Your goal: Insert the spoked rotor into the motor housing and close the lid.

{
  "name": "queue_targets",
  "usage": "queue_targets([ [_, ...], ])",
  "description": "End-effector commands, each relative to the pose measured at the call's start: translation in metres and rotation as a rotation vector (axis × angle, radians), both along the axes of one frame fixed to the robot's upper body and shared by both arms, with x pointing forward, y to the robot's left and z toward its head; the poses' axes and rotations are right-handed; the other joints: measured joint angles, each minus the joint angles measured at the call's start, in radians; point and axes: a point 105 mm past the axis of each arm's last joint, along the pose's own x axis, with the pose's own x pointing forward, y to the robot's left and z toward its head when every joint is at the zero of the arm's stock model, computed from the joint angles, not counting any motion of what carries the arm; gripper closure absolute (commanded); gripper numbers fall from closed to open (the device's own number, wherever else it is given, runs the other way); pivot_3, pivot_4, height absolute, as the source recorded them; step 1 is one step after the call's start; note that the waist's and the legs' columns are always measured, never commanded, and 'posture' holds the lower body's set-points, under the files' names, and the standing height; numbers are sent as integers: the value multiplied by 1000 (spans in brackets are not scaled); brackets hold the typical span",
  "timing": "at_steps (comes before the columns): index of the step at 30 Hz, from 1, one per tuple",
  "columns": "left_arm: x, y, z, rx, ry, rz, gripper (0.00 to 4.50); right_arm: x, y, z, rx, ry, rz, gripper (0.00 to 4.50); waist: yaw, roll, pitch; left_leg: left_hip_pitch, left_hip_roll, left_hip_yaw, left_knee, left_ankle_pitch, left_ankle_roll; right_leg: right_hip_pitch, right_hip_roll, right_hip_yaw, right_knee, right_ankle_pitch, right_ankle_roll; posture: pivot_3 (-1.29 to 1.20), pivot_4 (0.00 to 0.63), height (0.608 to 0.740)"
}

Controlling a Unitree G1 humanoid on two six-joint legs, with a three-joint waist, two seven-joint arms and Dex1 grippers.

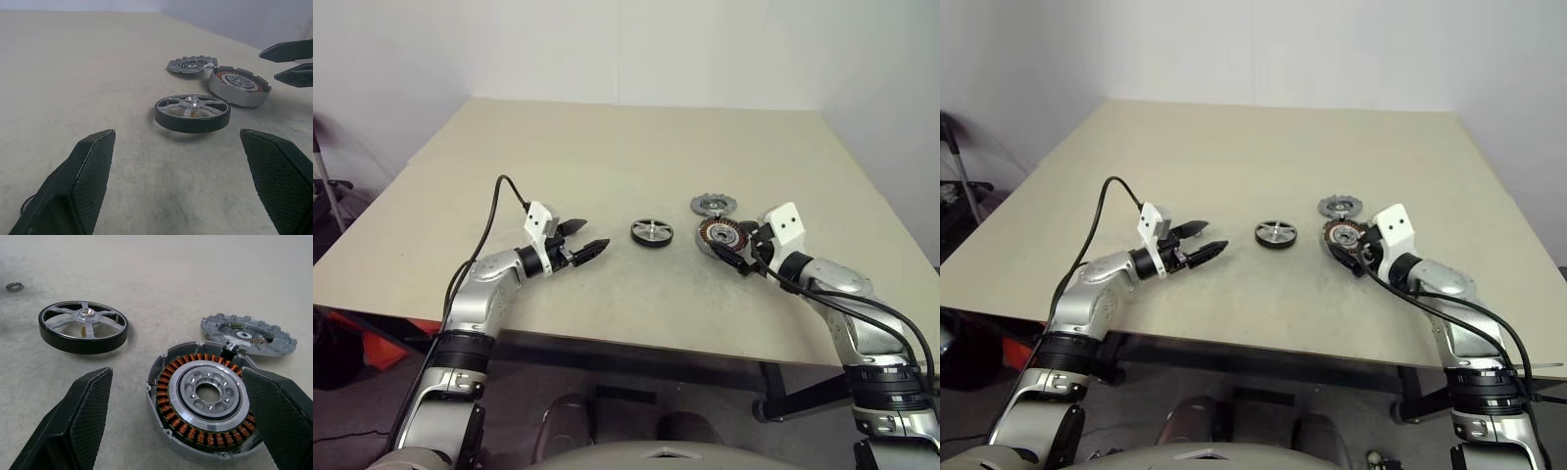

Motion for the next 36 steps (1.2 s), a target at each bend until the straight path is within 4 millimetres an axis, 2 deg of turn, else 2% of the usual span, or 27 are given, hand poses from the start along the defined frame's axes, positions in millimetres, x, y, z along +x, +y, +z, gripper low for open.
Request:
queue_targets([
  [1,2,2,9,-17,-31,8,199,1,10,20,-3,-73,39,150,0,0,0,0,0,0,0,0,0,0,0,0,0,0,0,0,0,740],
  [6,2,-5,0,-98,109,30,199,2,13,18,-1,-72,40,150,0,0,0,0,0,0,0,0,0,0,0,0,0,0,0,0,0,740],
  [11,-1,-38,-21,-132,316,-11,199,3,16,17,0,-74,42,150,1,0,0,0,0,0,0,0,0,0,0,0,0,0,0,0,0,740],
  [17,9,-64,-33,-178,475,-16,199,4,15,18,1,-81,38,150,3,0,0,0,-1,0,0,1,-1,1,-1,0,0,0,0,0,0,740],
  [23,25,-85,-28,-310,598,-12,199,4,14,18,3,-86,31,150,5,0,0,1,-4,-1,0,1,1,4,-4,-2,0,0,0,0,0,740],
  [31,34,-111,-21,-480,765,-12,199,3,13,18,6,-89,23,150,8,0,0,2,-6,-13,0,1,6,16,-8,-16,-8,0,0,0,0,740],
  [36,40,-122,-15,-593,849,11,199,3,14,17,9,-87,22,150,8,0,0,0,-6,-14,0,1,7,16,-9,-19,-10,0,0,0,0,740],
])
